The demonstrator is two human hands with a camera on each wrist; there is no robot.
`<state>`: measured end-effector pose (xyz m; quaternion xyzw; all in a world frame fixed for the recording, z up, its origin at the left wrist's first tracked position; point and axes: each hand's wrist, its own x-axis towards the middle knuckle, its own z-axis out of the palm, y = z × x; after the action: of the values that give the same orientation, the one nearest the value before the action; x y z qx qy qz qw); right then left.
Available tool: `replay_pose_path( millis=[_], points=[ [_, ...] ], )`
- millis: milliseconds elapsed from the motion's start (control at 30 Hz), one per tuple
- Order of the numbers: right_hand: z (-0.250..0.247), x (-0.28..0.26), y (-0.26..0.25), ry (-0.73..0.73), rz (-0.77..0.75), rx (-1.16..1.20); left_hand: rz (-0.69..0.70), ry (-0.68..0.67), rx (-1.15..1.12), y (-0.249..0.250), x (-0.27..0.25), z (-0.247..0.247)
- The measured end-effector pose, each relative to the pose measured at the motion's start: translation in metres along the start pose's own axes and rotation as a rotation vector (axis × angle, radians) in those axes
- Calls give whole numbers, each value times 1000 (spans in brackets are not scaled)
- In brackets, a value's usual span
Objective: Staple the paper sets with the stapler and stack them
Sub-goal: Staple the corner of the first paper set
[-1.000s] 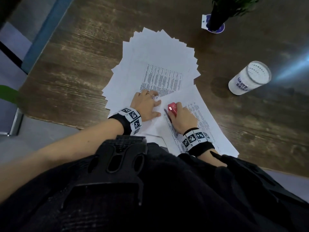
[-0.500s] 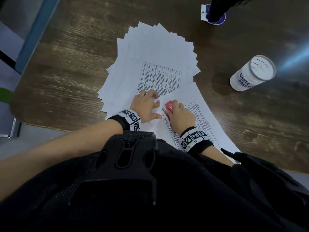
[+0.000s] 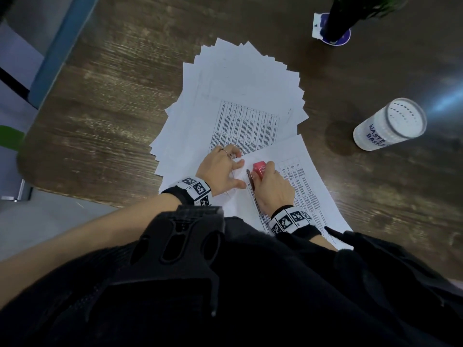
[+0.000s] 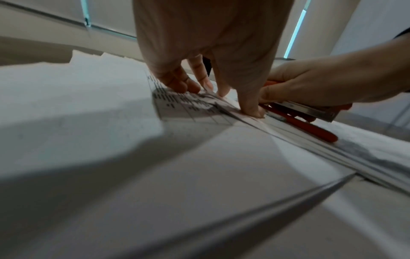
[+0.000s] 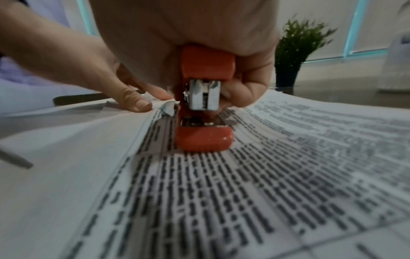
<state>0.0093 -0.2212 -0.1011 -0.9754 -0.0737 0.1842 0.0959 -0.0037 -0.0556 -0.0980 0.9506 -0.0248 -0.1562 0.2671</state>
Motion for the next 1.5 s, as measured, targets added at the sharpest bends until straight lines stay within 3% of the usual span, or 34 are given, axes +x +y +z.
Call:
replay_pose_path(
  millis=[200,367,633,933,1167,1500],
  points=[
    [-18,19,-2,62,81,315,-237,166,-282,6,11,-9],
    [-21,37,-10,113,72,252,-343,163,-421,17,40,-23],
    [-21,56,-18,156,44,-32,-396,193,-427,10,58,-23],
    [-20,62,-28,123,253,155,-374,149,-323,10,77,-30],
    [-28,76,-21,156,19,-61,-392,96,-281,11,82,-35],
    [-33,82,-32,120,125,72,-384,58,-246,12,83,-37]
  ],
)
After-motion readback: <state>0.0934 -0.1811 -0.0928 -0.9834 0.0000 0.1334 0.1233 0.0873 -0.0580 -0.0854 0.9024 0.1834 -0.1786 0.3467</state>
